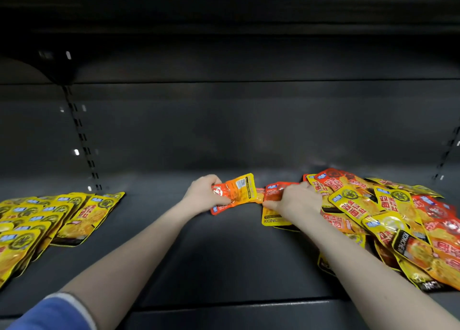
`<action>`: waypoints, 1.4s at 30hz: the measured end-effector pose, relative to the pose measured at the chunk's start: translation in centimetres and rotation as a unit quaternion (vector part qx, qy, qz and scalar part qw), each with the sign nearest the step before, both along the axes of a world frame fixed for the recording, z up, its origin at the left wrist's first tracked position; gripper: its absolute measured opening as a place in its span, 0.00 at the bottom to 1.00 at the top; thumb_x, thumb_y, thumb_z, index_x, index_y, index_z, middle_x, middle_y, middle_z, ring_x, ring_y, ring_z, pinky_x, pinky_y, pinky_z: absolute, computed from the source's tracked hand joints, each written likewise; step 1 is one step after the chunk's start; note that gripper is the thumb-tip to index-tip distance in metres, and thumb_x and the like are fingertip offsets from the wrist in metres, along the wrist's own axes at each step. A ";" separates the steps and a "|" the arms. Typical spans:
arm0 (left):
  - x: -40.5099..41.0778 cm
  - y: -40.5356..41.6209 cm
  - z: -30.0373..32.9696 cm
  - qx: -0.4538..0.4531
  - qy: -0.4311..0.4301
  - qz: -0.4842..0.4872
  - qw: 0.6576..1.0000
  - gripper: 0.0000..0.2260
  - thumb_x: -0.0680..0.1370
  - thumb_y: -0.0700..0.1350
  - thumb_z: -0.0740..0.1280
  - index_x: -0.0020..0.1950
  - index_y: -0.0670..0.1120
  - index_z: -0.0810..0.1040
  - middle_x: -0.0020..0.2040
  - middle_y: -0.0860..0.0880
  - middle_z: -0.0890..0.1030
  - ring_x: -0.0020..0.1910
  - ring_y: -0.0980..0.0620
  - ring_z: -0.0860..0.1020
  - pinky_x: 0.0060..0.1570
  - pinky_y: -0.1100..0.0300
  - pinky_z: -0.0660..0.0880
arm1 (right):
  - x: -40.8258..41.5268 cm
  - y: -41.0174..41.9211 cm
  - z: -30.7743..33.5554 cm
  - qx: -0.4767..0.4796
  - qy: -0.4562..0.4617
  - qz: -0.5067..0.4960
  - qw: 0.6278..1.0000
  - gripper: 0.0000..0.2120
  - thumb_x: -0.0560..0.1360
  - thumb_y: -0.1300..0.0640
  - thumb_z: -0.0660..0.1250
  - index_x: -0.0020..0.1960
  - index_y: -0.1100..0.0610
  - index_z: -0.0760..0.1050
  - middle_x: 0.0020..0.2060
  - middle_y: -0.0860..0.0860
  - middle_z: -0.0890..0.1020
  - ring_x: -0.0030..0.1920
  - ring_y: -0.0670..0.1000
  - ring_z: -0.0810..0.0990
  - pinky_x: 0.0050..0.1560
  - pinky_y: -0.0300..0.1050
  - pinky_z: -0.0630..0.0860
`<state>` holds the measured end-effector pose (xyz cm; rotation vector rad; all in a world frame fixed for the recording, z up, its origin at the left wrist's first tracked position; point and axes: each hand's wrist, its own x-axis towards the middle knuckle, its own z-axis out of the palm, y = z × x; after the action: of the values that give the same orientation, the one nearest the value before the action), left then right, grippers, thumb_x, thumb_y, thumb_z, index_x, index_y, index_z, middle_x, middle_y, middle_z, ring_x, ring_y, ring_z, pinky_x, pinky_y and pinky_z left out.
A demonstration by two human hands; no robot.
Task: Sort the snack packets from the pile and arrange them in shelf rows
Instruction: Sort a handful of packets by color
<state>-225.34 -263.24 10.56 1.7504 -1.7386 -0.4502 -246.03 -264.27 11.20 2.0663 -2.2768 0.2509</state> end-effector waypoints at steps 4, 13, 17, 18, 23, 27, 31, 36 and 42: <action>1.4 0.9 0.1 -0.016 0.093 0.024 0.995 0.13 0.66 0.45 0.78 0.45 0.49 0.77 0.45 0.51 0.80 0.45 0.53 0.78 0.46 0.58 0.76 | 0.9 -0.2 0.0 -0.006 -0.067 -0.042 0.997 0.39 0.64 0.37 0.74 0.62 0.62 0.65 0.59 0.56 0.75 0.61 0.56 0.75 0.56 0.45 0.72; 3.0 3.0 0.4 -0.011 0.275 0.022 0.961 0.06 0.70 0.40 0.75 0.44 0.46 0.80 0.41 0.48 0.82 0.37 0.56 0.79 0.37 0.67 0.76 | 0.5 -0.2 -0.4 -0.016 -0.235 -0.001 0.972 0.17 0.71 0.53 0.70 0.55 0.59 0.70 0.52 0.55 0.80 0.54 0.58 0.79 0.45 0.45 0.71; 3.3 3.4 0.6 0.006 0.386 0.030 0.922 0.07 0.72 0.38 0.72 0.49 0.42 0.81 0.45 0.45 0.84 0.45 0.51 0.82 0.50 0.57 0.80 | -0.2 0.0 -0.5 -0.023 -0.334 0.047 0.941 0.15 0.70 0.55 0.71 0.53 0.61 0.74 0.50 0.57 0.81 0.51 0.59 0.78 0.43 0.44 0.68; 3.2 3.6 0.7 0.008 0.424 0.027 0.905 0.07 0.73 0.37 0.71 0.50 0.42 0.80 0.43 0.45 0.84 0.44 0.51 0.83 0.49 0.57 0.80 | -0.2 0.1 -0.3 -0.029 -0.362 0.056 0.930 0.14 0.70 0.55 0.71 0.52 0.61 0.75 0.48 0.57 0.81 0.50 0.59 0.78 0.43 0.44 0.68; 2.7 4.4 0.6 0.009 0.513 0.017 0.858 0.06 0.79 0.40 0.65 0.55 0.43 0.76 0.43 0.46 0.84 0.40 0.52 0.83 0.42 0.57 0.81 | 0.1 0.6 0.0 -0.008 -0.500 0.110 0.859 0.04 0.72 0.58 0.70 0.45 0.57 0.76 0.46 0.57 0.82 0.48 0.58 0.81 0.52 0.52 0.76; 2.7 5.5 0.4 -0.004 0.496 0.053 0.867 0.05 0.82 0.44 0.60 0.55 0.47 0.73 0.42 0.49 0.82 0.35 0.55 0.83 0.34 0.58 0.81 | 1.1 0.9 -0.4 0.023 -0.529 0.143 0.836 0.03 0.71 0.59 0.71 0.42 0.57 0.77 0.40 0.57 0.82 0.42 0.56 0.81 0.51 0.51 0.76; 4.0 6.3 0.2 0.006 0.487 0.159 0.859 0.08 0.83 0.42 0.57 0.60 0.44 0.70 0.41 0.47 0.79 0.27 0.56 0.80 0.26 0.59 0.79 | 2.6 1.6 -0.3 0.042 -0.544 0.167 0.821 0.07 0.72 0.60 0.71 0.37 0.56 0.74 0.36 0.54 0.80 0.35 0.52 0.78 0.43 0.46 0.74; 6.2 8.9 1.5 0.068 0.559 0.157 0.811 0.05 0.76 0.38 0.68 0.51 0.41 0.77 0.32 0.46 0.83 0.27 0.52 0.82 0.28 0.56 0.80 | 5.0 3.0 -0.2 0.062 -0.557 0.172 0.810 0.04 0.71 0.61 0.71 0.43 0.60 0.77 0.39 0.57 0.82 0.35 0.54 0.80 0.41 0.46 0.76; 11.2 12.9 3.4 0.041 0.529 0.115 0.840 0.11 0.73 0.30 0.68 0.54 0.37 0.77 0.41 0.42 0.83 0.32 0.50 0.83 0.38 0.53 0.81 | 10.3 6.1 1.7 0.055 -0.564 0.176 0.805 0.05 0.71 0.61 0.71 0.45 0.61 0.77 0.40 0.57 0.82 0.37 0.55 0.80 0.43 0.48 0.78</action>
<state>-214.17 -250.39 14.01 1.2861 -0.7070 -1.1239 -235.75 -258.20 12.88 2.8330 -2.2510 1.8464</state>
